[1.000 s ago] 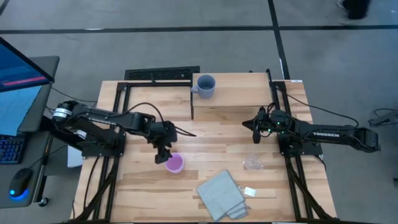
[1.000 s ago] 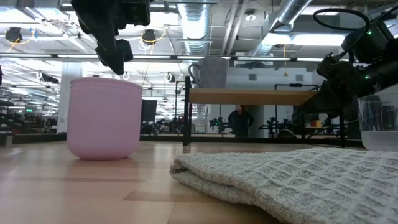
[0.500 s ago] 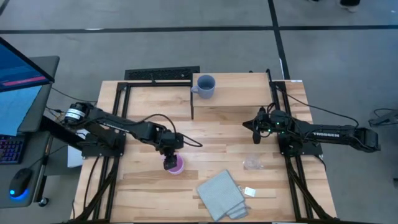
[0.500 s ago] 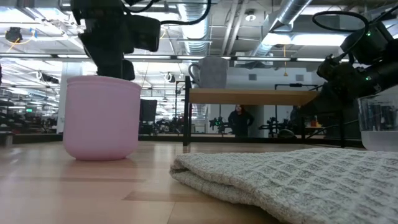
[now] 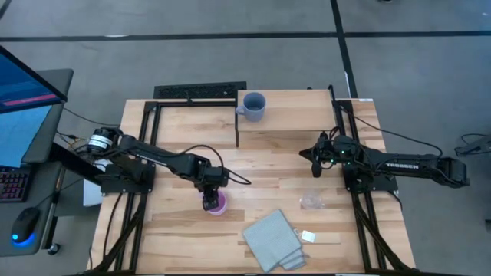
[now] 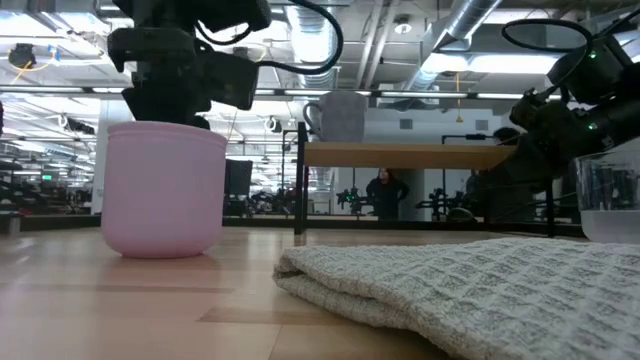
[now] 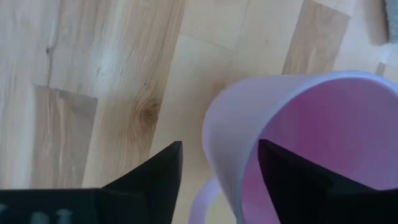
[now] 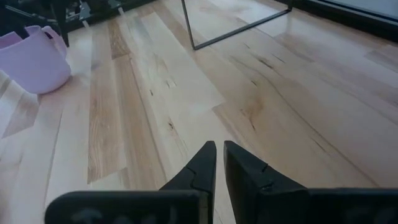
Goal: Stack small to large cups/mugs on shelf
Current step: Put the pink mug on the shelf
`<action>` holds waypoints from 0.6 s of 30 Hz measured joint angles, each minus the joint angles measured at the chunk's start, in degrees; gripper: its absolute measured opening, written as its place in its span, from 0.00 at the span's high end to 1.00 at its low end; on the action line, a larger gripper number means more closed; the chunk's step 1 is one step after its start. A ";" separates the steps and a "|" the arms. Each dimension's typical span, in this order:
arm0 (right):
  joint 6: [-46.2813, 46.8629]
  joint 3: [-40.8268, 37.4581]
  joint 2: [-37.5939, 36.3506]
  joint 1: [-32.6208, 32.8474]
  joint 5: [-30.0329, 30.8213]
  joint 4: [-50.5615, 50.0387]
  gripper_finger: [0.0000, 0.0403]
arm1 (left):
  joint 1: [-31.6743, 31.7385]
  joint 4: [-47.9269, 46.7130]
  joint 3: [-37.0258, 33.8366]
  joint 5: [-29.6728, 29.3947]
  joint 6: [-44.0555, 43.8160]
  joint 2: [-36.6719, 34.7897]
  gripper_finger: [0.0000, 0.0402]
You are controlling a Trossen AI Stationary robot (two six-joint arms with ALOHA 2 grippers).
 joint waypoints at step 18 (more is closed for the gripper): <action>0.00 -0.01 0.00 0.00 0.00 -0.01 0.86 | 1.03 -0.08 0.00 1.17 2.08 -0.50 0.98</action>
